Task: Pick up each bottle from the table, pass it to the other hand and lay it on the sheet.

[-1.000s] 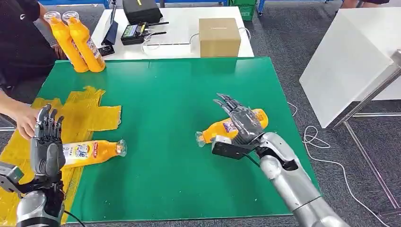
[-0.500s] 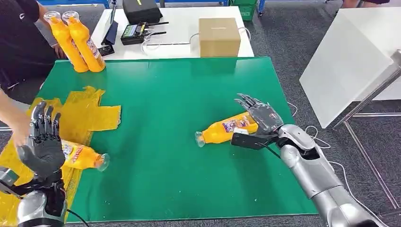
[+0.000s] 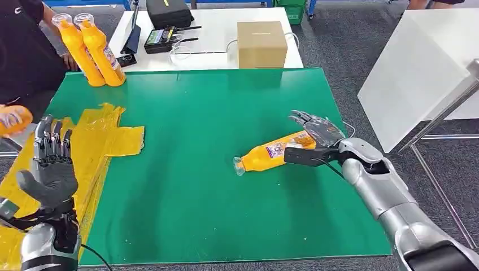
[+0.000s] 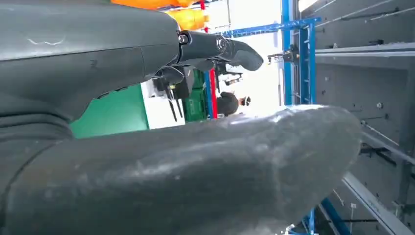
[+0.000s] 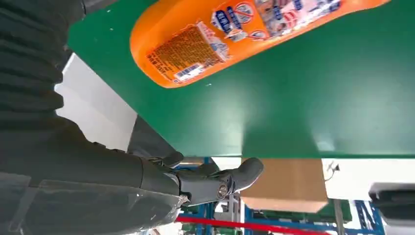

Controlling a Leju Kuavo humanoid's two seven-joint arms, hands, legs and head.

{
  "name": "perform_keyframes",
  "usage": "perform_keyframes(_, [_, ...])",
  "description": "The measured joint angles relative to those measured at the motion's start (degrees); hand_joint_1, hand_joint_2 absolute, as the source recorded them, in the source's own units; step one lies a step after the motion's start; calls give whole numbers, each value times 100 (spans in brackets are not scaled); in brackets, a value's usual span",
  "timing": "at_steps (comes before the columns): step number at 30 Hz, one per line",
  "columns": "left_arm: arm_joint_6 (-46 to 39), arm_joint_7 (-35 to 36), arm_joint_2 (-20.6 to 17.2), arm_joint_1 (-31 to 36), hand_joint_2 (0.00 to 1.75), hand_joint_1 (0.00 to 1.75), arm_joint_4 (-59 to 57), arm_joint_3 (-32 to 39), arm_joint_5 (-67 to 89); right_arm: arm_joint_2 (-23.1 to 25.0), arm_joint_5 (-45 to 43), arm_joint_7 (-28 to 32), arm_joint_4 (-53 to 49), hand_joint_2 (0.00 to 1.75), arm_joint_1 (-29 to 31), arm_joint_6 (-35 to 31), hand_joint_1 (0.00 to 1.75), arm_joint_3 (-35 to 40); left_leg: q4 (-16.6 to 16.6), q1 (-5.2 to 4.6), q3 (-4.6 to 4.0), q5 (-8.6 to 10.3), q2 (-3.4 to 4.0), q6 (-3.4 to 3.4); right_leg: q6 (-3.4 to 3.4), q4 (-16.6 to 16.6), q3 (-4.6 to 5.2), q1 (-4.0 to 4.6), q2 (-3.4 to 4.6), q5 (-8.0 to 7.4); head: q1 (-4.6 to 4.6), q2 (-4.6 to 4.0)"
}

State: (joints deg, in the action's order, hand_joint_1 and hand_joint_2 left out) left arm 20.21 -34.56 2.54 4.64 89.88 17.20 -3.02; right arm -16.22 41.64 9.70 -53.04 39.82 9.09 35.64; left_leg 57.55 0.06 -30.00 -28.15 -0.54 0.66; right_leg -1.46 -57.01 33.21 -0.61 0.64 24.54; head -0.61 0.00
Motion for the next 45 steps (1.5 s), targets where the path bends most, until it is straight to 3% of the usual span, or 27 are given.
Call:
perform_keyframes(33, [140,59,2,371,0,0,-206,-238,-190,756,205,-170,2170,175,684,13,0,687,1,0,1,0,0,0,0,-1,0,0,0,0,0,0])
perform_keyframes(45, [145,85,2,416,0,0,-284,-302,-267,772,326,-295,2765,175,788,118,0,820,2,0,3,1,0,0,0,0,-1,-1,0,0,0,0])
